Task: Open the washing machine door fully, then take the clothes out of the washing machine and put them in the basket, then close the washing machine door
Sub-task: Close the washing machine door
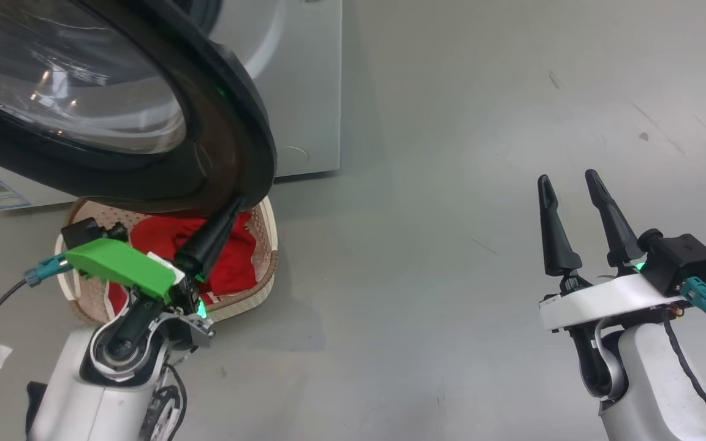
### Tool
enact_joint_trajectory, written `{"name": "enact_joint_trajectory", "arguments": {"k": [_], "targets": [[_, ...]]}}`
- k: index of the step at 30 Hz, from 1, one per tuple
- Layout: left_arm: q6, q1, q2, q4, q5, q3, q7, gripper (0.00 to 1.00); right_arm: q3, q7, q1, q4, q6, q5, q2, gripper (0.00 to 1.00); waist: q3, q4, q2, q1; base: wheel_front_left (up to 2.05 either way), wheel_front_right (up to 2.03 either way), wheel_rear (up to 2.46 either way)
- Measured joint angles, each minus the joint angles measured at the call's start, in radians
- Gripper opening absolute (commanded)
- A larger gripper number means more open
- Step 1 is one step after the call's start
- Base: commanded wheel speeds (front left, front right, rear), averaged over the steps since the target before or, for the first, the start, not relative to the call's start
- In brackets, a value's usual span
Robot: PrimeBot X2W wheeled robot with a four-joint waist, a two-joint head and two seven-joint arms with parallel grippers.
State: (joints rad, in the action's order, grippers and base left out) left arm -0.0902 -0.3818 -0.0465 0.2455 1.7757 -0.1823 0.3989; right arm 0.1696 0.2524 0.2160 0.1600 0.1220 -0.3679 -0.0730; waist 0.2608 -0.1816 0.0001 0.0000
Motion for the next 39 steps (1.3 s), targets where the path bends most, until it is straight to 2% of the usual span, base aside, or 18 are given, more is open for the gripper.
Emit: {"name": "enact_joint_trajectory", "arguments": {"k": [7, 19, 30, 39], "targets": [[-0.022, 0.048, -0.095, -0.034, -0.233, -0.030, -0.086, 0.00, -0.027, 0.000, -0.024, -0.002, 0.000, 0.002, -0.013, 1.00, -0.037, 0.069, 0.0000, 0.0000, 0.00, 0.00, 0.00], [-0.030, 0.113, -0.199, -0.074, -0.658, -0.052, -0.388, 0.00, -0.031, 0.000, -0.072, -0.005, 0.000, 0.018, -0.021, 1.00, -0.109, 0.182, 0.0000, 0.0000, 0.00, 0.00, 0.00], [-0.027, 0.209, -0.227, -0.082, -0.917, -0.060, -0.653, 0.00, -0.005, 0.000, -0.085, -0.011, 0.000, 0.037, -0.023, 1.00, -0.149, 0.237, 0.0000, 0.0000, 0.00, 0.00, 0.00], [0.045, 0.246, -0.225, -0.066, -1.075, -0.073, -0.663, 0.00, -0.004, 0.000, -0.094, -0.014, 0.000, 0.038, -0.023, 1.00, -0.152, 0.245, 0.0000, 0.0000, 0.00, 0.00, 0.00]]}}
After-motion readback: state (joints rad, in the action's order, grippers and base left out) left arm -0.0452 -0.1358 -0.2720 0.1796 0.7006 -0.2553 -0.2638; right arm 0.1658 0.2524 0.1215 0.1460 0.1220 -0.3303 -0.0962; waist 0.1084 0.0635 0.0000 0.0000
